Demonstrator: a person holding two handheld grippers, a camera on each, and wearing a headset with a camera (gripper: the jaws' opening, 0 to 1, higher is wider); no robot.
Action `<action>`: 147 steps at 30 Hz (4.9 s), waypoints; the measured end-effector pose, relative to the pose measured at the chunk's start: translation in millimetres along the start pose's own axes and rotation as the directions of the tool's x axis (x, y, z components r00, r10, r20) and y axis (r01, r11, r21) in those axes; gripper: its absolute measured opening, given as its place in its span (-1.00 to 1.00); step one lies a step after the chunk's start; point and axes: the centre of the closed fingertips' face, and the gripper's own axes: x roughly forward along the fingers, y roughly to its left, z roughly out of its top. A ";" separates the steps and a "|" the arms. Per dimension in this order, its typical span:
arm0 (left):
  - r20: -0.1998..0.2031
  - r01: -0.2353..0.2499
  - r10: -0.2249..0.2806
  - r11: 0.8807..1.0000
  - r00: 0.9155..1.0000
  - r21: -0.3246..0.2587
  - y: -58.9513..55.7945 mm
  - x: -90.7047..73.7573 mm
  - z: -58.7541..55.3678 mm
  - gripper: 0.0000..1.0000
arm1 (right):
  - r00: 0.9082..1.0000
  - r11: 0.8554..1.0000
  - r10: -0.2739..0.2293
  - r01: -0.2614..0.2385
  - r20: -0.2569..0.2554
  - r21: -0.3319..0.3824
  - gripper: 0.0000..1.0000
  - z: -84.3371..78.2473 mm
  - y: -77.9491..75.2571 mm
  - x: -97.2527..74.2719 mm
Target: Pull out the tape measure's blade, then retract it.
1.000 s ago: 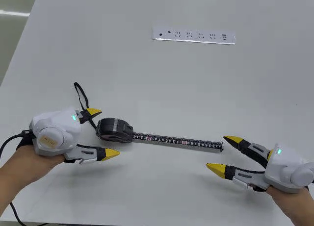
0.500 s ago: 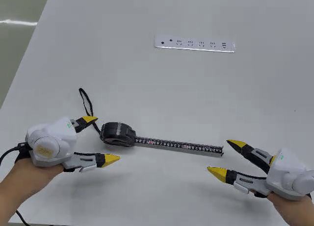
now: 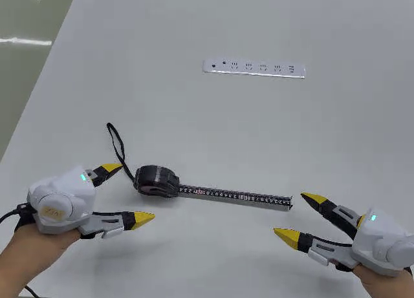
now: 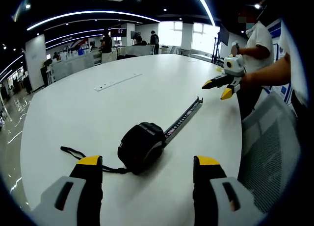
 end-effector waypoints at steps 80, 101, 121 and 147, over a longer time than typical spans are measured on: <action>0.064 -0.171 0.193 0.952 0.979 -0.253 -24.7 -73.1 -56.2 0.47 | 0.982 0.985 -0.166 0.160 0.088 0.064 0.30 -9.8 35.8 -65.4; 0.057 -0.179 0.200 0.948 0.978 -0.264 -21.5 -71.8 -56.9 0.45 | 0.984 0.986 -0.162 0.158 0.077 0.052 0.27 -11.2 34.5 -63.2; 0.047 -0.169 0.188 0.948 0.981 -0.270 -26.6 -57.9 -45.2 0.45 | 0.986 0.989 -0.146 0.142 0.082 0.050 0.25 -10.7 37.7 -57.8; 0.040 -0.160 0.177 0.950 0.983 -0.267 -36.1 -33.5 -19.2 0.48 | 0.989 0.992 -0.124 0.122 0.085 0.033 0.24 -2.7 33.1 -45.4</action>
